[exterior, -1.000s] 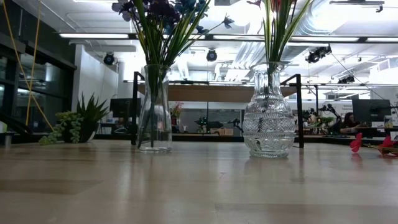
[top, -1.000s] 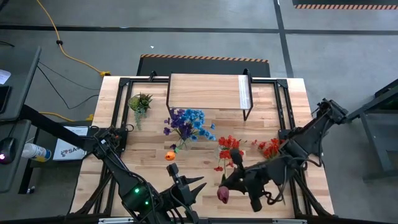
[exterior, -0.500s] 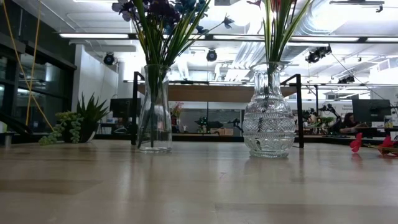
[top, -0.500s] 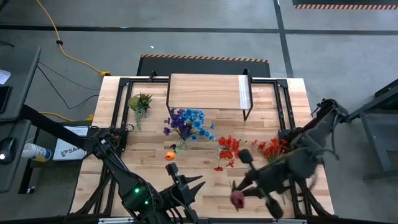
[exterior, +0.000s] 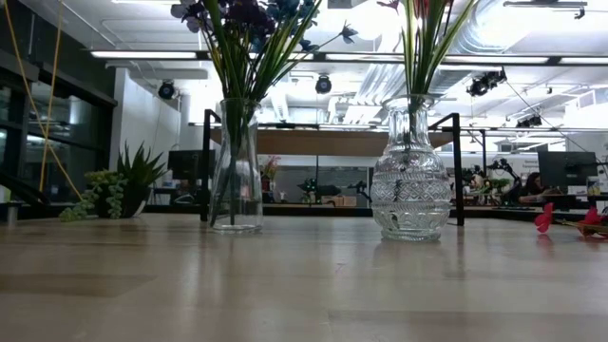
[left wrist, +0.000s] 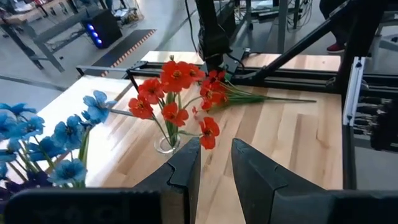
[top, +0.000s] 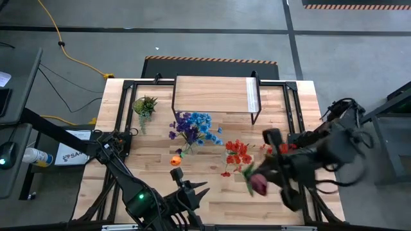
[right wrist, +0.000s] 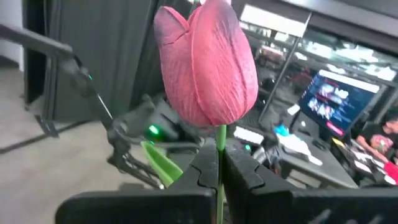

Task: Pick and place flowers into a vace then onto a shelf
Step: Put the dark red flower into the right transparent crystal vase

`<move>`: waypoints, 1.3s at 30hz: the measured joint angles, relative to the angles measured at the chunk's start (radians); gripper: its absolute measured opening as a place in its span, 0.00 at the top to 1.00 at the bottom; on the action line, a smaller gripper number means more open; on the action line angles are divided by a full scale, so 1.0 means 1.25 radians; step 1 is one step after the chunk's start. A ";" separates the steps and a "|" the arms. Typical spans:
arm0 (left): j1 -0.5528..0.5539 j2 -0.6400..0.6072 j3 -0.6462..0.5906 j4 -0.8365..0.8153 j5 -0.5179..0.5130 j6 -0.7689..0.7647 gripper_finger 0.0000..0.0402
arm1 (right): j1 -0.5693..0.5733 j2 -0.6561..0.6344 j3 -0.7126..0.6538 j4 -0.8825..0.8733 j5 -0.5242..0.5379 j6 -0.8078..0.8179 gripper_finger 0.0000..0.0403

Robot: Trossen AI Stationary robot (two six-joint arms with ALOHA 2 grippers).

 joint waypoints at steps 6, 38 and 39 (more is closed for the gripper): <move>0.000 0.000 0.000 0.000 0.036 -0.024 0.69 | -0.097 0.001 -0.009 -0.006 -0.096 0.043 1.00; -0.002 0.000 0.000 -0.062 0.103 -0.106 0.69 | -0.268 0.132 -0.011 -0.151 -0.256 0.181 1.00; -0.002 0.000 0.000 -0.065 0.104 -0.112 0.69 | -0.268 0.134 -0.011 -0.152 -0.260 0.183 1.00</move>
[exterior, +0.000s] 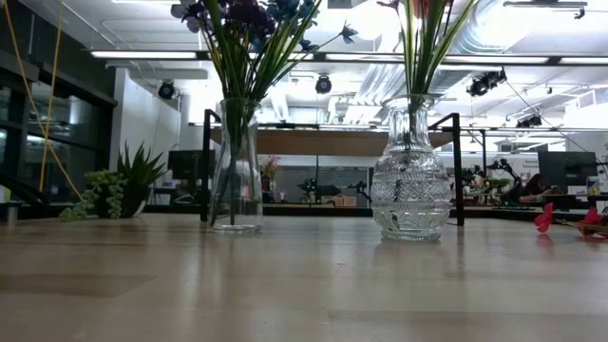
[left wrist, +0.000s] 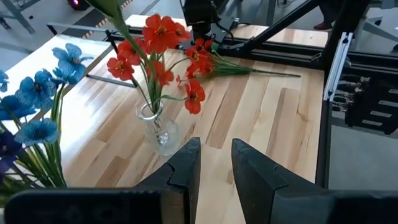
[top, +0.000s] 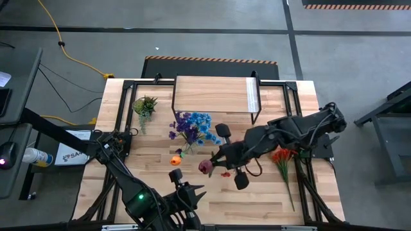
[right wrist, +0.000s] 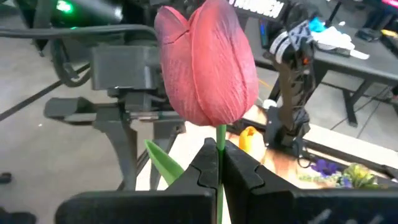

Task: Pick and place flowers into a vace then onto a shelf
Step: Put the dark red flower into the right transparent crystal vase

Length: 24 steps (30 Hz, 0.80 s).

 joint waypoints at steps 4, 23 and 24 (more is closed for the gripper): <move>0.000 0.000 0.000 -0.015 0.000 -0.019 0.69 | 0.000 0.009 0.001 -0.013 -0.022 0.000 1.00; 0.000 0.000 0.000 -0.011 -0.001 -0.021 0.69 | -0.005 0.034 0.000 -0.037 -0.022 -0.021 1.00; 0.000 0.000 0.000 -0.011 -0.001 -0.024 0.69 | -0.005 0.036 -0.005 -0.032 -0.022 -0.021 1.00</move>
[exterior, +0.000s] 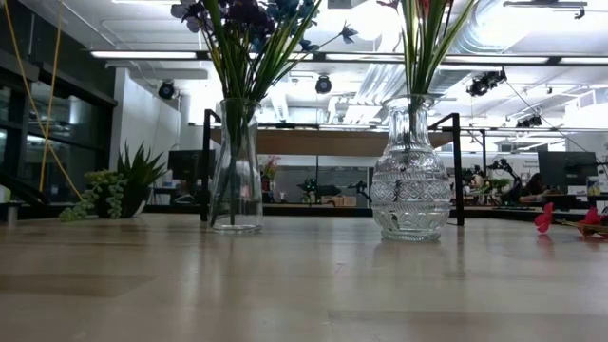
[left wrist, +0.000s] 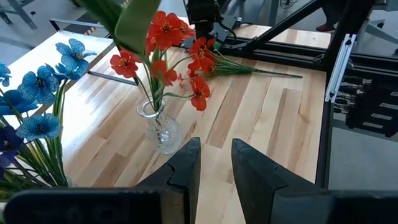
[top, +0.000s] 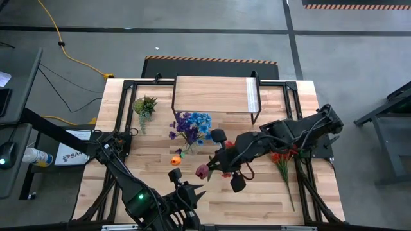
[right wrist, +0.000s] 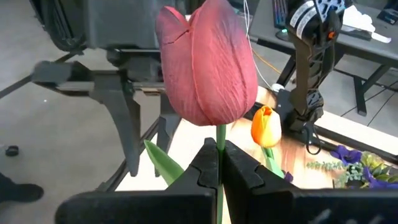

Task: Pick and place flowers into a vace then onto a shelf
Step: Put the dark red flower into the right transparent crystal vase

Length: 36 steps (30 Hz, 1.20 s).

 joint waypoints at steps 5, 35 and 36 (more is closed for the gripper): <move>0.000 0.000 0.000 0.000 0.005 -0.015 0.69 | -0.005 -0.001 -0.065 0.063 -0.001 -0.008 1.00; -0.024 0.000 0.000 -0.007 0.009 -0.073 0.69 | -0.004 -0.146 -0.243 0.169 0.101 0.003 1.00; -0.024 0.000 0.000 -0.007 0.009 -0.077 0.69 | -0.004 -0.146 -0.243 0.169 0.103 0.003 1.00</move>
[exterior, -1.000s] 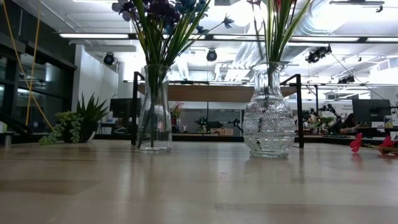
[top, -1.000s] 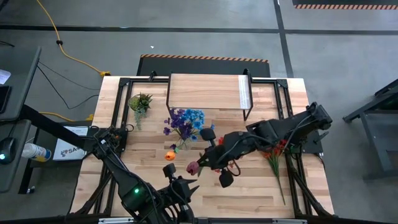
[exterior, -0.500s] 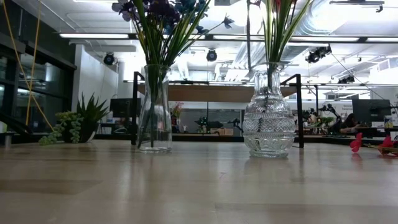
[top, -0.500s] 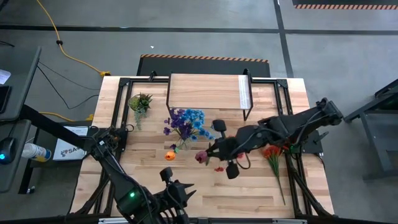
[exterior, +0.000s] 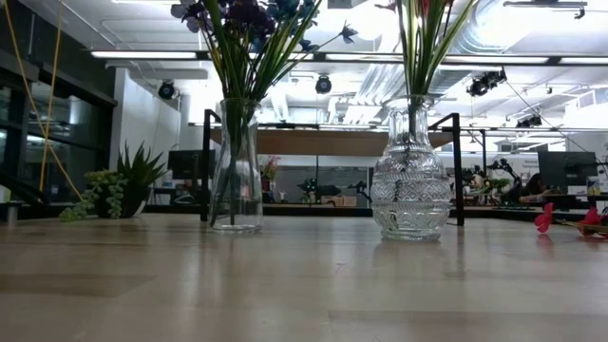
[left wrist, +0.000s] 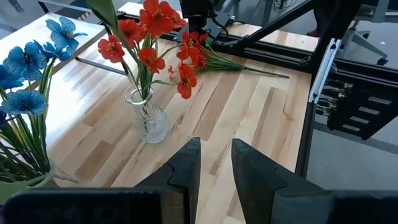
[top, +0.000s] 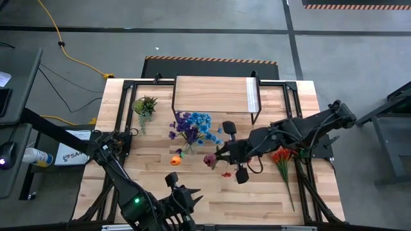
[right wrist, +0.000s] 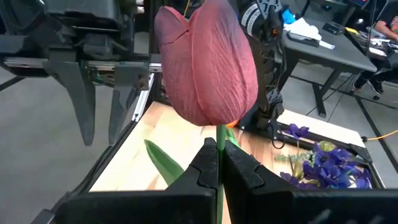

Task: Pick and place flowers into a vace then onto a shelf
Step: Put the dark red flower into the right transparent crystal vase

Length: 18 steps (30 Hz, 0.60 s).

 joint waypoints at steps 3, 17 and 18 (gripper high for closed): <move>0.000 0.000 0.000 0.000 0.000 -0.001 0.69 | 0.001 0.000 0.000 -0.004 0.000 0.000 1.00; 0.000 0.000 0.000 0.000 0.001 -0.001 0.69 | 0.000 0.000 0.000 0.025 0.018 0.015 1.00; 0.000 0.000 0.000 0.000 0.001 -0.001 0.69 | 0.000 0.000 0.000 0.034 0.018 0.022 1.00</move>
